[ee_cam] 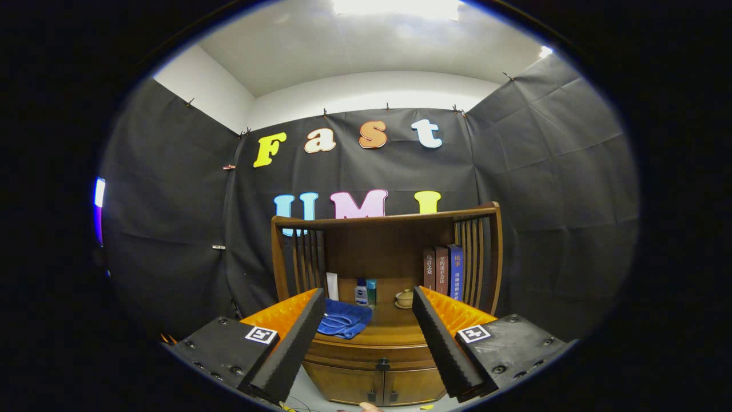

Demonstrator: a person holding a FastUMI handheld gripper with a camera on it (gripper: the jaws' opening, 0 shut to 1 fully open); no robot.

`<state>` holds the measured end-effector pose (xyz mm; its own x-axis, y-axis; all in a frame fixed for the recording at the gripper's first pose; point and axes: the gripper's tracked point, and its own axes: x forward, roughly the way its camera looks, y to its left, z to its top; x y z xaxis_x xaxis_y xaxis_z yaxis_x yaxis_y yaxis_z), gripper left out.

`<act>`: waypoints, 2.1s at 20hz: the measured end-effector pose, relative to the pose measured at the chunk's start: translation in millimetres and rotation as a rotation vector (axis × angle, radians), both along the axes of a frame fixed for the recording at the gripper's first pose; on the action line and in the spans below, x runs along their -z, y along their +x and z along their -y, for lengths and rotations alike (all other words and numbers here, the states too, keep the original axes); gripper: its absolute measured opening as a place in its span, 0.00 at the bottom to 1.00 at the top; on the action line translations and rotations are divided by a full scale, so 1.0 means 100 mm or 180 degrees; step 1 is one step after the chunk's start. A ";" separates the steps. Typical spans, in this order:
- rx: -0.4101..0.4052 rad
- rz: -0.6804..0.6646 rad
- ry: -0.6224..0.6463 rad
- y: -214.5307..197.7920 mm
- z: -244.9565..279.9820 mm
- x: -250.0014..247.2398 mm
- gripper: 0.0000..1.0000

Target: Pull open the drawer, take out the items inside it, and place them on the countertop above the cabinet.

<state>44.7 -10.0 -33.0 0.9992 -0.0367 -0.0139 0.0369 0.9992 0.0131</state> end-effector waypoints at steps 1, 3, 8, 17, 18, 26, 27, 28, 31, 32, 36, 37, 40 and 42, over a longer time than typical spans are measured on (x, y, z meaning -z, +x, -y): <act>0.0003 -0.0029 -0.0003 0.03 0.01 0.10 0.99; -0.0001 -0.0101 -0.0020 0.10 0.00 0.34 0.99; -0.0038 -0.0316 0.0042 0.38 -0.02 0.95 0.99; 0.0068 -0.0926 0.0253 0.80 0.08 2.19 0.99; 0.0092 -0.0979 0.0230 0.82 0.11 2.33 0.98; 0.0343 -0.1587 0.0242 1.05 0.35 3.27 0.97; 0.0372 -0.1655 0.0262 1.10 0.37 3.38 0.97; 0.0396 -0.1699 0.0280 1.13 0.39 3.47 0.94; 0.0438 -0.1925 0.0243 1.20 0.44 3.74 0.84; 0.0424 -0.1991 0.0237 1.22 0.44 3.80 0.78; 0.0452 -0.2113 0.0190 1.25 0.45 3.91 0.53; 0.0465 -0.2132 0.0157 1.25 0.46 3.90 0.49; 0.0467 -0.2165 0.0165 1.24 0.45 3.95 0.35; 0.0471 -0.2188 0.0171 1.19 0.44 3.91 0.29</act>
